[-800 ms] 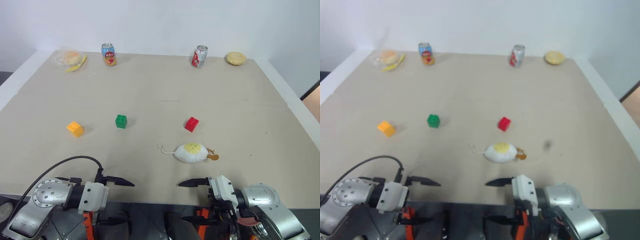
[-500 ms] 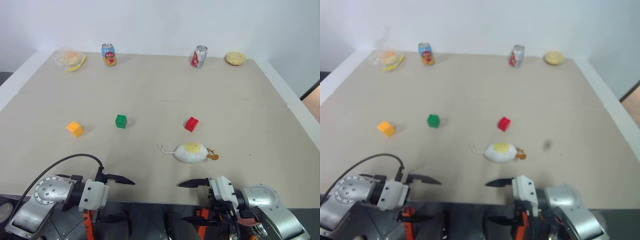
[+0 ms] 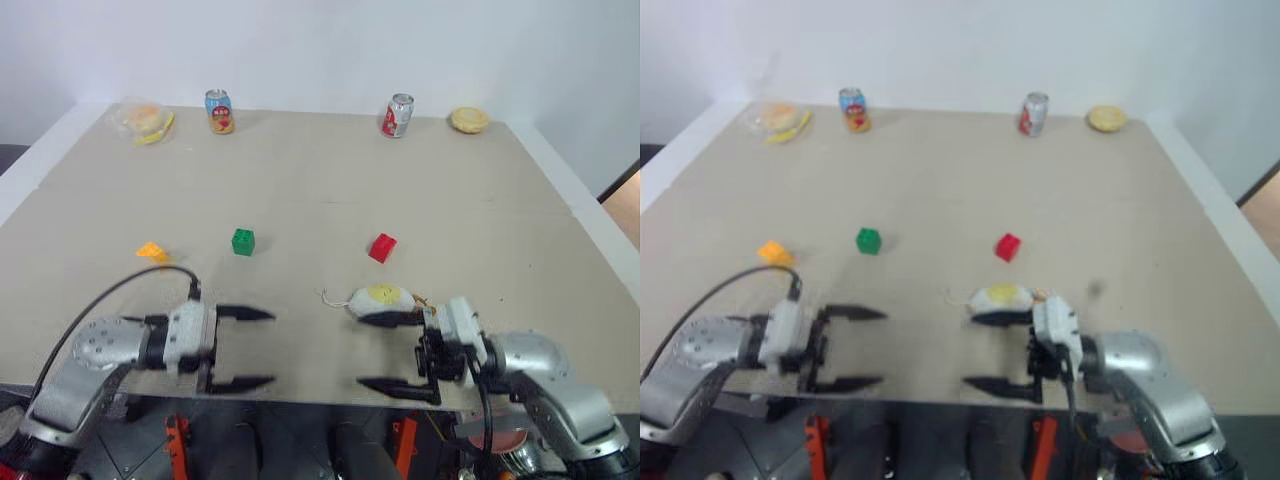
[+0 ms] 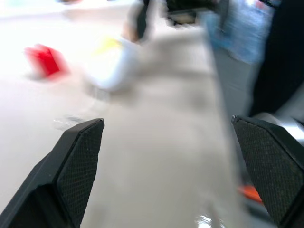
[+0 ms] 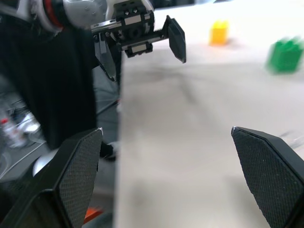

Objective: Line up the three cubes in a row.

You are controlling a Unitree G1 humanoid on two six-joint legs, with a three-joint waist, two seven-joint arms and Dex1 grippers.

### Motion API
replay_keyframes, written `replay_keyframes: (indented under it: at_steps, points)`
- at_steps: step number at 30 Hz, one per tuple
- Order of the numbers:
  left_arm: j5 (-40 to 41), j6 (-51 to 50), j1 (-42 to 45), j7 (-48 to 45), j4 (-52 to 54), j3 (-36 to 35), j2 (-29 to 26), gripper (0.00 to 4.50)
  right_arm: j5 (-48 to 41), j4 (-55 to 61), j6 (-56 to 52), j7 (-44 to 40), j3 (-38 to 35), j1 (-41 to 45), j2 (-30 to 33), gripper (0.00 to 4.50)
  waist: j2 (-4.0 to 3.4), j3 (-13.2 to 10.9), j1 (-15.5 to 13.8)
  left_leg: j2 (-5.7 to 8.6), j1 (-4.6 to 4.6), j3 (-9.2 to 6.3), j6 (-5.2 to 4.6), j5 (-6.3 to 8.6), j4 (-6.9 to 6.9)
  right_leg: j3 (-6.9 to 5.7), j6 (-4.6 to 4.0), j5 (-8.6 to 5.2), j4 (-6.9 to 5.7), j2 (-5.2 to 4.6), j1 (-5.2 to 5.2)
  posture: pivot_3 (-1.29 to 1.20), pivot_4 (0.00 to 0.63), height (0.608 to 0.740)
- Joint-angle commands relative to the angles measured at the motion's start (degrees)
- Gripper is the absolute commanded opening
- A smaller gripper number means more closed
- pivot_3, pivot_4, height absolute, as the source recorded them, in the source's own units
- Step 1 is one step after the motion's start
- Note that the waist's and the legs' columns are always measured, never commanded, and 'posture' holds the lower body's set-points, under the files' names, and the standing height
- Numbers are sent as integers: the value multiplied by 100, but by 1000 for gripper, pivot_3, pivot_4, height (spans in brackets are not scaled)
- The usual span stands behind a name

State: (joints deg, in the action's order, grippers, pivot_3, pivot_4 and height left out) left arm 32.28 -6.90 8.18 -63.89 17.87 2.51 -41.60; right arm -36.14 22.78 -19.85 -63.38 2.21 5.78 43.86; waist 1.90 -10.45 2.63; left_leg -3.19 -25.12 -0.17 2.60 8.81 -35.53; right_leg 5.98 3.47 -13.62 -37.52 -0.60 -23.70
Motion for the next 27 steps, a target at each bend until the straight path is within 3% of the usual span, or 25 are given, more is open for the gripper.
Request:
replay_keyframes:
  at_steps: [1,6,11,14,24,27]
  points:
    - [164,-399,462,451,32,-78,296,4453,94,-154,-751,377,-60,697,222,4500,0,0,0,1,0,1,0,0,0,1,1,1,0,0,0,0,150,733]
    - [-83,-479,633,638,71,151,691,4453,743,-745,-972,672,183,1260,255,4500,3,2,0,2,-1,-5,-8,5,7,2,7,7,0,9,1,0,150,733]
    - [-186,-576,699,844,182,295,1027,4453,1095,-1176,-1100,614,350,1268,285,4500,2,2,-3,2,-13,-18,-14,11,14,9,28,-1,-2,25,-2,0,150,733]
    - [-195,-603,716,856,204,303,1079,4500,1272,-1398,-940,638,372,1263,169,3710,2,2,-2,2,-10,-19,-17,13,14,10,27,-1,-3,27,0,0,150,733]
    - [-125,-748,983,960,45,299,1314,4500,812,-1130,-1347,504,-35,1200,137,309,2,2,3,2,4,-17,-22,8,-21,14,18,14,-3,26,24,0,150,733]
    - [-151,-847,1257,1044,-94,371,1490,4500,-75,-594,-1977,441,-734,1048,269,20,0,1,-16,5,0,-18,-23,7,-22,15,21,15,-3,25,26,0,150,733]
